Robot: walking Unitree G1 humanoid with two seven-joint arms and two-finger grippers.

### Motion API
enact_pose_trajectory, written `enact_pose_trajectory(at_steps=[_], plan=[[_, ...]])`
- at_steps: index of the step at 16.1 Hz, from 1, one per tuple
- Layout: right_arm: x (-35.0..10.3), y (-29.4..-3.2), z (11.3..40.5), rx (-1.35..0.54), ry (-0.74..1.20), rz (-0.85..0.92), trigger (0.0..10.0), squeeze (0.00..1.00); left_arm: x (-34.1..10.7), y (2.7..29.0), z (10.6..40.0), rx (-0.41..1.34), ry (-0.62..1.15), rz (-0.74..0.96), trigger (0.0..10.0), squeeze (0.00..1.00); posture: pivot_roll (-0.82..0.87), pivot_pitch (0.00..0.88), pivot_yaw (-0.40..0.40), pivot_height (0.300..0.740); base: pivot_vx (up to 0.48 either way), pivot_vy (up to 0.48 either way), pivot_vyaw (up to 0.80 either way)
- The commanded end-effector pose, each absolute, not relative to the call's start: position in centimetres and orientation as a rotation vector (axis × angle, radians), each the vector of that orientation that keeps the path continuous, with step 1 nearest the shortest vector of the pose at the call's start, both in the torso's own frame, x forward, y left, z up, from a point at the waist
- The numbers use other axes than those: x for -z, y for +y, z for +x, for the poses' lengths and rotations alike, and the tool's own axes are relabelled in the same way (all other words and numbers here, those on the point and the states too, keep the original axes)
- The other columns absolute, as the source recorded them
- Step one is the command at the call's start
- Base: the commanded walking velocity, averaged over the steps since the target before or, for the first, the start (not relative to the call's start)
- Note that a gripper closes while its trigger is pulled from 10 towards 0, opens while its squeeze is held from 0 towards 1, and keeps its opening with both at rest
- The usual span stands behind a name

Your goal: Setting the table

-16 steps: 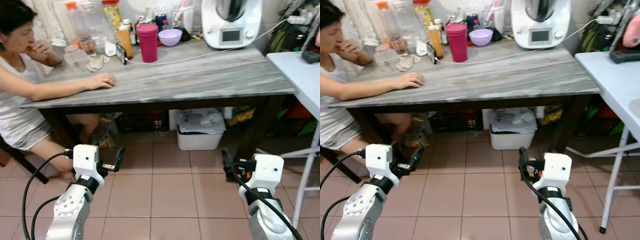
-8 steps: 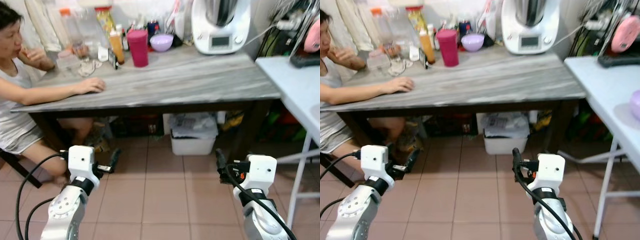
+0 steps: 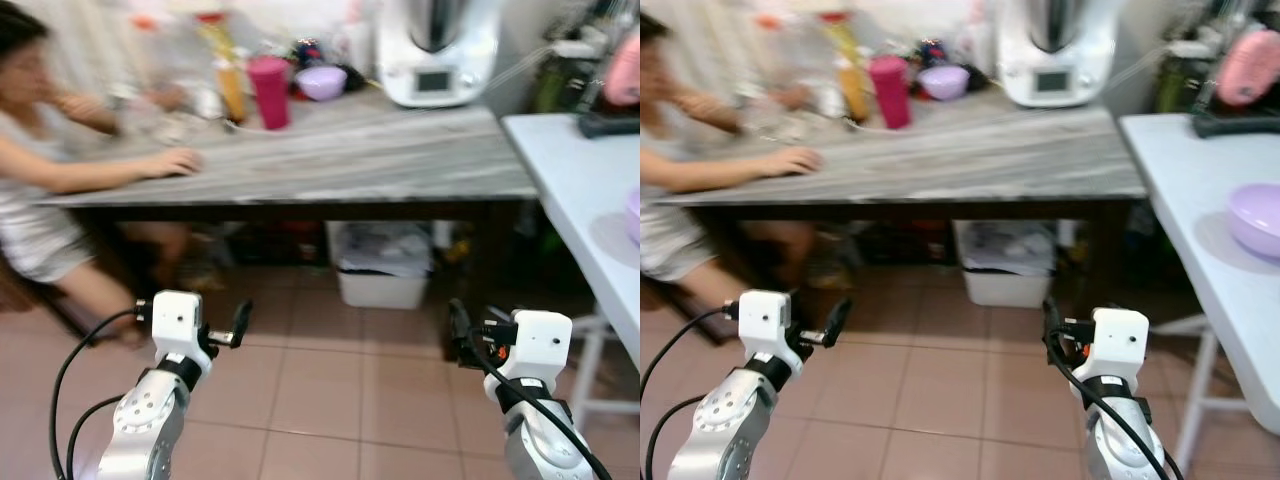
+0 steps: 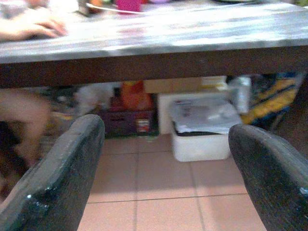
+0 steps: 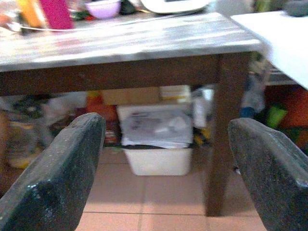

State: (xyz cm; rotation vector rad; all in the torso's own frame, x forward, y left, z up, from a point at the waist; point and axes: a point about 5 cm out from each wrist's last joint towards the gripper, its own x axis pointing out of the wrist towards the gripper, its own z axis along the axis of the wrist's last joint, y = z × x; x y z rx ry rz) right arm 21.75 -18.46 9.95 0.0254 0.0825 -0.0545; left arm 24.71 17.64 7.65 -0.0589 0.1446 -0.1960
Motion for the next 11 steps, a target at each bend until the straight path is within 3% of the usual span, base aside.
enact_pose_trajectory(at_steps=[1,3,11], plan=[[-9.95,-17.80,21.91,0.031,0.085,0.044,10.0,0.00,-7.63,18.62,24.72,0.164,0.159,-0.033,10.0,0.00,-0.23,0.000,0.099,0.740,0.000,0.000,0.00],[-9.96,-17.90,21.96,0.034,0.086,0.047,10.0,0.00,-7.37,18.56,24.78,0.156,0.185,-0.019,10.0,0.00,-0.23,0.000,0.096,0.740,0.000,0.000,0.00],[-9.94,-17.85,21.97,0.035,0.089,0.047,10.0,0.00,-7.42,18.65,24.69,0.177,0.180,-0.004,10.0,0.00,-0.23,0.000,0.101,0.740,-0.243,0.000,0.00]])
